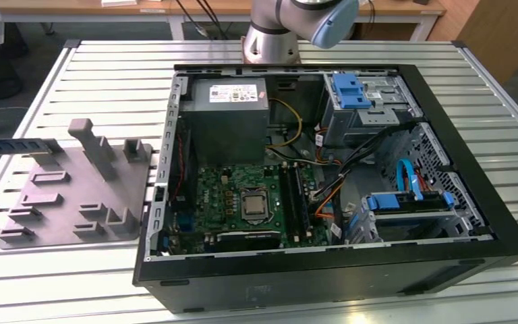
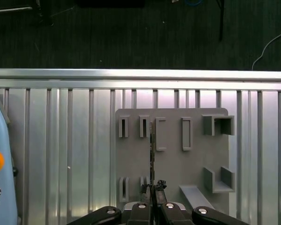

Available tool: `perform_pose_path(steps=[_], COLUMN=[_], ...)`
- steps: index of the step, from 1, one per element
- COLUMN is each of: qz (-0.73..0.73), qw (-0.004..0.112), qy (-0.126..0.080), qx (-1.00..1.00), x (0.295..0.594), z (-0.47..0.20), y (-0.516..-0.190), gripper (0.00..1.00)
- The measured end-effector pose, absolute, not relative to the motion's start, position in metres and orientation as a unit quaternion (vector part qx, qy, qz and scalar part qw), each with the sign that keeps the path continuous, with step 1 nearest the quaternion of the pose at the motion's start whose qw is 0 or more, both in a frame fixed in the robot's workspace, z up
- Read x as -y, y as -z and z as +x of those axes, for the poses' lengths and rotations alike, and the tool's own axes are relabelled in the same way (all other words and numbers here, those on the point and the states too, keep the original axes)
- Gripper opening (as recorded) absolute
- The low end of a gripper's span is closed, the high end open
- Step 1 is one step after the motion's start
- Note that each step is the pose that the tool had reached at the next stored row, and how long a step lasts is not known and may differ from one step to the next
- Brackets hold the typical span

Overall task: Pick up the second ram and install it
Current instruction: 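Pick up the second ram and move it above second insertion slot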

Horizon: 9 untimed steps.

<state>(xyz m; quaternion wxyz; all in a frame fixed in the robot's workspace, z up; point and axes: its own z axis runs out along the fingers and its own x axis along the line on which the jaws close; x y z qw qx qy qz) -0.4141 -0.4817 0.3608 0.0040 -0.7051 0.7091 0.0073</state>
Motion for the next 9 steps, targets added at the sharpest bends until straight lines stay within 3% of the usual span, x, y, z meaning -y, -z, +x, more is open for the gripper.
perform_pose_path(steps=[9], qz=[-0.705], qw=[0.004], qy=[-0.007], qx=[-0.709], x=[0.4817], z=[-0.4141], y=[-0.371], gripper=[0.14])
